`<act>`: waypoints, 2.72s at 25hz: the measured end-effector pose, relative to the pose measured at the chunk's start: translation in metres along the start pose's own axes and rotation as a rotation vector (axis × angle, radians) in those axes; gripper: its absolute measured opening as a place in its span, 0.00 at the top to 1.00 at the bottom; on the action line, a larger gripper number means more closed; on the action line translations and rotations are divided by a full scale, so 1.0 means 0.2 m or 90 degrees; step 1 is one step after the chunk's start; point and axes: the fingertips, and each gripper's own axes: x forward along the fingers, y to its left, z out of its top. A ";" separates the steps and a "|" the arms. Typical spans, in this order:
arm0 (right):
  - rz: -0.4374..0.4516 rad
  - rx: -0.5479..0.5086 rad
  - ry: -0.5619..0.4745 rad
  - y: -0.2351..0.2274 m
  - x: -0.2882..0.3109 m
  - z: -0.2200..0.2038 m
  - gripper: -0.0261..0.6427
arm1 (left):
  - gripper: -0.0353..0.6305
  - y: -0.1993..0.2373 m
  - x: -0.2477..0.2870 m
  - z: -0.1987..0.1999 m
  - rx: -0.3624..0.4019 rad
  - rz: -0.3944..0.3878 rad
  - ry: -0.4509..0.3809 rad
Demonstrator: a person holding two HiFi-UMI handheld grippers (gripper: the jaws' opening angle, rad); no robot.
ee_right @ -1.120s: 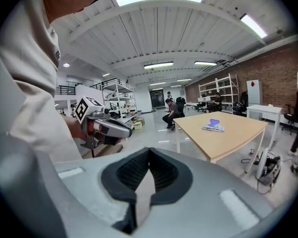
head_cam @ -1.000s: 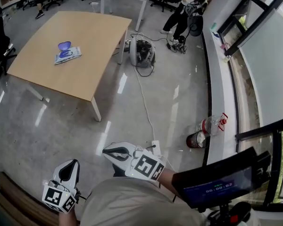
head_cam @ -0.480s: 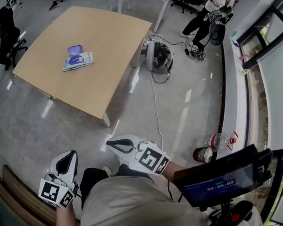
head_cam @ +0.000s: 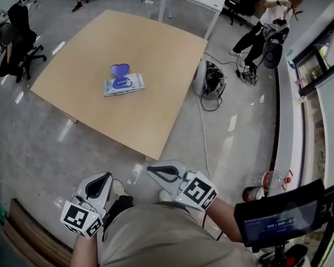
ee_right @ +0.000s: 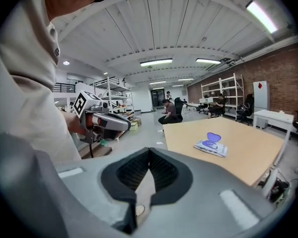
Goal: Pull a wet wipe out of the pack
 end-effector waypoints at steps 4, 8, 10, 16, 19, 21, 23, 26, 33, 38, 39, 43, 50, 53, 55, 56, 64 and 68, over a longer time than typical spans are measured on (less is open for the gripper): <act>-0.029 0.015 0.011 -0.07 0.36 0.14 0.96 | 0.94 0.40 -0.03 0.04 0.009 -0.038 0.012; -0.066 0.031 0.018 -0.17 0.62 0.22 0.96 | 0.94 0.69 -0.02 0.03 0.035 -0.080 0.045; -0.086 0.036 0.023 -0.25 0.73 0.23 0.96 | 0.94 0.82 0.01 0.02 0.043 -0.094 0.059; -0.129 0.052 0.043 -0.58 0.89 0.21 0.96 | 0.94 1.09 0.29 0.03 0.046 -0.107 0.078; -0.137 0.044 0.058 -0.77 0.93 0.19 0.96 | 0.94 1.18 0.47 0.06 0.047 -0.108 0.091; -0.140 0.036 0.066 -0.91 0.95 0.19 0.96 | 0.94 1.22 0.60 0.08 0.053 -0.106 0.101; -0.145 0.035 0.066 -1.05 0.96 0.17 0.94 | 0.94 1.27 0.73 0.10 0.067 -0.104 0.114; -0.149 0.030 0.073 -1.25 0.99 0.13 0.94 | 0.94 1.37 0.96 0.11 0.081 -0.092 0.127; -0.181 0.051 0.113 -1.63 1.10 0.01 0.91 | 0.87 1.60 1.40 0.01 0.078 -0.113 0.188; -0.199 0.067 0.146 -1.81 1.22 -0.07 0.89 | 0.86 1.77 1.63 -0.13 0.080 -0.135 0.243; -0.199 0.067 0.155 -1.84 1.24 -0.09 0.89 | 0.86 1.80 1.67 -0.15 0.080 -0.138 0.252; -0.199 0.072 0.184 -2.00 1.36 -0.17 0.88 | 0.85 1.90 1.79 -0.25 0.085 -0.150 0.289; -0.189 0.063 0.227 -2.23 1.53 -0.28 0.88 | 0.85 1.99 1.92 -0.41 0.094 -0.179 0.346; -0.186 0.064 0.240 -2.29 1.60 -0.32 0.88 | 0.85 2.01 1.95 -0.46 0.101 -0.190 0.362; -0.183 0.069 0.247 -2.32 1.64 -0.35 0.87 | 0.85 2.02 1.96 -0.49 0.103 -0.196 0.368; -0.180 0.071 0.251 -2.34 1.66 -0.36 0.86 | 0.85 2.02 1.97 -0.51 0.102 -0.199 0.371; -0.141 0.072 0.287 -2.40 1.79 -0.46 0.83 | 0.85 2.04 2.01 -0.55 0.099 -0.216 0.375; -0.124 0.071 0.293 -2.38 1.82 -0.46 0.83 | 0.85 2.04 2.02 -0.56 0.098 -0.218 0.378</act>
